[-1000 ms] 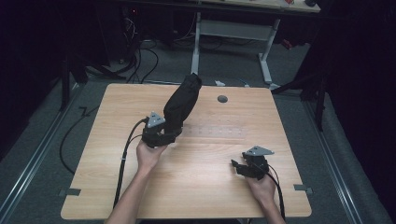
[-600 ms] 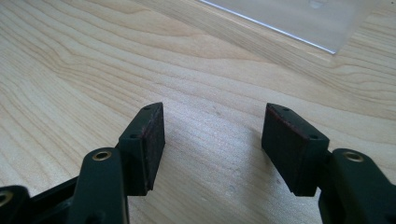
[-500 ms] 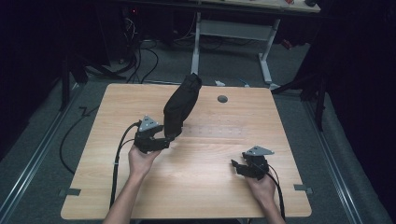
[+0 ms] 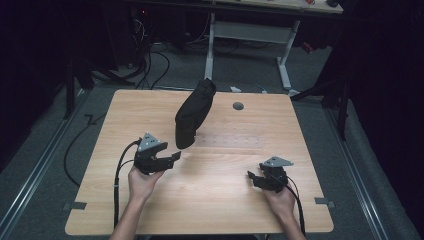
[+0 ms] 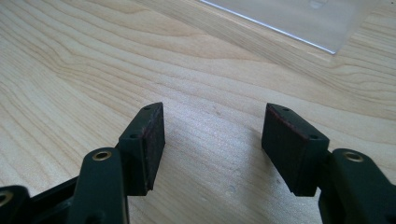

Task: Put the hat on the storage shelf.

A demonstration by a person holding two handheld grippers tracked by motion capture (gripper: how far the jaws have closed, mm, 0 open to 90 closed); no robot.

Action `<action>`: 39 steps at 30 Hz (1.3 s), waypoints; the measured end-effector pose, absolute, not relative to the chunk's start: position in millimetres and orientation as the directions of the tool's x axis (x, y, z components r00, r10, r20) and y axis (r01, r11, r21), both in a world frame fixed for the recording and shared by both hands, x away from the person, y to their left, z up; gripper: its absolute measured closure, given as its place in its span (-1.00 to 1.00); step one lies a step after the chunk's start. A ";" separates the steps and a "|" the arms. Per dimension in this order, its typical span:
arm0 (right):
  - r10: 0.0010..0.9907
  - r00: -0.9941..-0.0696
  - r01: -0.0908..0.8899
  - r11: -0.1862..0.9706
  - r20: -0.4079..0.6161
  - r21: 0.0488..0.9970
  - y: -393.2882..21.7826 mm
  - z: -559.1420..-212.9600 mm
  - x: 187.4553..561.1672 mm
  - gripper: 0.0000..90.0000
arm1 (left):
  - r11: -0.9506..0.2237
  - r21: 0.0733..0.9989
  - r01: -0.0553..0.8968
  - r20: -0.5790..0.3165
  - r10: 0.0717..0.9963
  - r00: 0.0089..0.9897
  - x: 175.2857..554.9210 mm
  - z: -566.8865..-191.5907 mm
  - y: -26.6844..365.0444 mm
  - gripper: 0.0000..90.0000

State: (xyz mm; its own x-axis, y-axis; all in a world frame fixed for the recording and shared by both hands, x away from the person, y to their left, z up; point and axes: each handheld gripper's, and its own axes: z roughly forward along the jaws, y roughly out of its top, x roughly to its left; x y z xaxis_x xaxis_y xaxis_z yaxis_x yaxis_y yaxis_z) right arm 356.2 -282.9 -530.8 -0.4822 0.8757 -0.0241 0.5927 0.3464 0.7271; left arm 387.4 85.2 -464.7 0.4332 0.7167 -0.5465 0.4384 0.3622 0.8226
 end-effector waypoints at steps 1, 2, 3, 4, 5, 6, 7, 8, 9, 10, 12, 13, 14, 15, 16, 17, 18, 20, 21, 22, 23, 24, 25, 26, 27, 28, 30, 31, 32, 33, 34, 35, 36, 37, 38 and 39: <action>0.876 -0.481 0.593 0.346 -0.024 0.727 -282.8 -530.8 356.2 -0.12 | 0.356 0.822 0.443 -0.544 0.719 0.432 385.6 -466.4 85.3 -0.21; 0.876 -0.482 0.593 0.347 -0.024 0.727 -282.9 -530.8 356.2 -0.12 | 0.351 0.825 0.443 -0.540 0.722 0.433 383.8 -468.3 85.5 -0.22; 0.876 -0.481 0.593 0.345 -0.024 0.727 -282.8 -530.8 356.2 -0.12 | 0.350 0.824 0.445 -0.540 0.722 0.432 382.1 -470.3 85.9 -0.22; 0.876 -0.482 0.593 0.347 -0.024 0.727 -282.9 -530.8 356.2 -0.12 | 0.350 0.824 0.446 -0.540 0.724 0.430 381.0 -472.8 86.6 -0.22; 0.876 -0.481 0.593 0.346 -0.024 0.727 -282.8 -530.8 356.2 -0.12 | 0.349 0.821 0.452 -0.543 0.724 0.427 380.2 -475.3 87.5 -0.22; 0.876 -0.482 0.593 0.346 -0.024 0.727 -282.8 -530.7 356.1 -0.12 | 0.348 0.818 0.459 -0.545 0.725 0.421 379.5 -477.5 88.2 -0.22; 0.876 -0.481 0.594 0.345 -0.023 0.727 -282.8 -530.7 356.1 -0.12 | 0.350 0.816 0.460 -0.547 0.725 0.419 378.2 -480.1 88.9 -0.22; 0.876 -0.482 0.593 0.346 -0.024 0.727 -282.8 -530.8 356.2 -0.12 | 0.350 0.815 0.461 -0.548 0.726 0.417 377.3 -481.4 89.3 -0.22; 0.876 -0.481 0.593 0.346 -0.025 0.727 -282.9 -530.7 356.1 -0.12 | 0.349 0.815 0.462 -0.547 0.726 0.417 376.0 -483.2 89.8 -0.22; 0.876 -0.481 0.593 0.346 -0.025 0.727 -282.8 -530.7 356.2 -0.12 | 0.347 0.816 0.463 -0.545 0.727 0.417 374.7 -484.7 90.3 -0.22; 0.877 -0.480 0.594 0.345 -0.024 0.727 -282.7 -530.8 356.0 -0.12 | 0.337 0.820 0.463 -0.536 0.735 0.414 372.5 -486.8 90.6 -0.23; 0.877 -0.481 0.593 0.345 -0.024 0.727 -282.7 -530.8 356.1 -0.12 | 0.340 0.819 0.462 -0.539 0.734 0.414 371.3 -487.3 90.6 -0.23; 0.876 -0.481 0.593 0.346 -0.025 0.727 -282.8 -530.8 356.1 -0.12 | 0.338 0.819 0.463 -0.537 0.734 0.415 370.2 -487.9 91.1 -0.23; 0.876 -0.481 0.593 0.346 -0.025 0.727 -282.8 -530.8 356.2 -0.12 | 0.338 0.820 0.462 -0.537 0.734 0.416 369.2 -488.3 91.4 -0.23; 0.876 -0.481 0.593 0.346 -0.025 0.727 -282.8 -530.7 356.1 -0.12 | 0.339 0.820 0.461 -0.537 0.734 0.416 368.3 -488.8 91.7 -0.23; 0.876 -0.481 0.593 0.346 -0.024 0.727 -282.8 -530.8 356.1 -0.12 | 0.342 0.818 0.462 -0.541 0.731 0.416 367.5 -489.4 92.0 -0.23; 0.876 -0.481 0.593 0.346 -0.025 0.727 -282.8 -530.8 356.1 -0.12 | 0.345 0.816 0.464 -0.544 0.730 0.414 366.7 -490.0 92.5 -0.23; 0.877 -0.480 0.594 0.345 -0.024 0.727 -282.7 -530.8 356.1 -0.12 | 0.346 0.815 0.466 -0.545 0.731 0.411 365.3 -491.7 93.8 -0.23; 0.876 -0.481 0.593 0.346 -0.024 0.727 -282.8 -530.8 356.1 -0.12 | 0.345 0.812 0.470 -0.547 0.732 0.407 364.8 -492.5 94.2 -0.23; 0.876 -0.481 0.593 0.346 -0.025 0.727 -282.8 -530.7 356.1 -0.12 | 0.344 0.814 0.468 -0.544 0.734 0.407 364.0 -493.6 94.9 -0.24; 0.877 -0.481 0.593 0.346 -0.024 0.727 -282.8 -530.7 356.1 -0.12 | 0.345 0.813 0.469 -0.546 0.733 0.406 363.2 -494.5 95.8 -0.24; 0.876 -0.481 0.593 0.346 -0.024 0.727 -282.8 -530.8 356.1 -0.12 | 0.349 0.810 0.471 -0.549 0.733 0.401 362.3 -495.3 96.5 -0.24; 0.876 -0.481 0.593 0.346 -0.025 0.727 -282.8 -530.8 356.1 -0.12 | 0.351 0.809 0.472 -0.550 0.734 0.399 361.5 -496.4 97.3 -0.24; 0.876 -0.481 0.593 0.346 -0.024 0.727 -282.8 -530.8 356.1 -0.12 | 0.353 0.808 0.471 -0.551 0.735 0.396 360.8 -497.6 98.0 -0.24; 0.877 -0.480 0.594 0.345 -0.023 0.727 -282.7 -530.7 356.0 -0.12 | 0.355 0.806 0.474 -0.554 0.734 0.392 360.1 -498.8 98.8 -0.24; 0.876 -0.481 0.593 0.346 -0.025 0.727 -282.8 -530.8 356.1 -0.12 | 0.357 0.804 0.476 -0.556 0.734 0.389 359.6 -500.1 99.6 -0.24; 0.877 -0.481 0.593 0.346 -0.024 0.727 -282.7 -530.7 356.1 -0.12 | 0.362 0.800 0.478 -0.561 0.735 0.382 358.7 -502.3 100.7 -0.24; 0.877 -0.480 0.593 0.346 -0.025 0.727 -282.8 -530.7 356.1 -0.12 | 0.362 0.800 0.479 -0.561 0.735 0.380 358.3 -503.5 101.3 -0.24; 0.877 -0.480 0.593 0.345 -0.024 0.727 -282.8 -530.7 356.1 -0.12 | 0.362 0.799 0.480 -0.561 0.737 0.378 358.1 -504.5 101.7 -0.24; 0.877 -0.481 0.593 0.346 -0.025 0.727 -282.8 -530.7 356.1 -0.12 | 0.364 0.799 0.479 -0.561 0.738 0.375 358.0 -505.6 102.0 -0.24; 0.877 -0.480 0.593 0.346 -0.025 0.727 -282.8 -530.7 356.1 -0.12 | 0.367 0.797 0.481 -0.564 0.738 0.371 357.8 -506.4 102.2 -0.24; 0.876 -0.481 0.593 0.346 -0.025 0.727 -282.8 -530.8 356.1 -0.12 | 0.364 0.798 0.480 -0.560 0.741 0.370 357.6 -507.4 102.5 -0.24; 0.876 -0.481 0.593 0.346 -0.025 0.727 -282.8 -530.8 356.1 -0.12 | 0.356 0.804 0.477 -0.551 0.749 0.368 357.5 -508.7 102.3 -0.24; 0.877 -0.481 0.593 0.346 -0.025 0.727 -282.8 -530.7 356.1 -0.12 | 0.345 0.810 0.474 -0.539 0.758 0.369 357.3 -510.2 102.0 -0.24; 0.877 -0.480 0.594 0.346 -0.024 0.727 -282.8 -530.7 356.1 -0.12 | 0.338 0.814 0.473 -0.531 0.764 0.366 357.1 -511.6 101.4 -0.24; 0.877 -0.481 0.594 0.346 -0.024 0.727 -282.8 -530.7 356.1 -0.12 | 0.327 0.820 0.470 -0.518 0.773 0.366 357.0 -513.4 100.8 -0.24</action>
State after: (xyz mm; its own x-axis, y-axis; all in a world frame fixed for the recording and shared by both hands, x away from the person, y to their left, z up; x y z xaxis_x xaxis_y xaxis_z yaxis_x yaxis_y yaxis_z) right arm 356.1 -282.8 -530.7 -0.4806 0.8766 -0.0242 0.5936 0.3455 0.7268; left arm 357.0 100.8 -513.4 0.3656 0.7730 -0.5184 0.4703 0.3272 0.8196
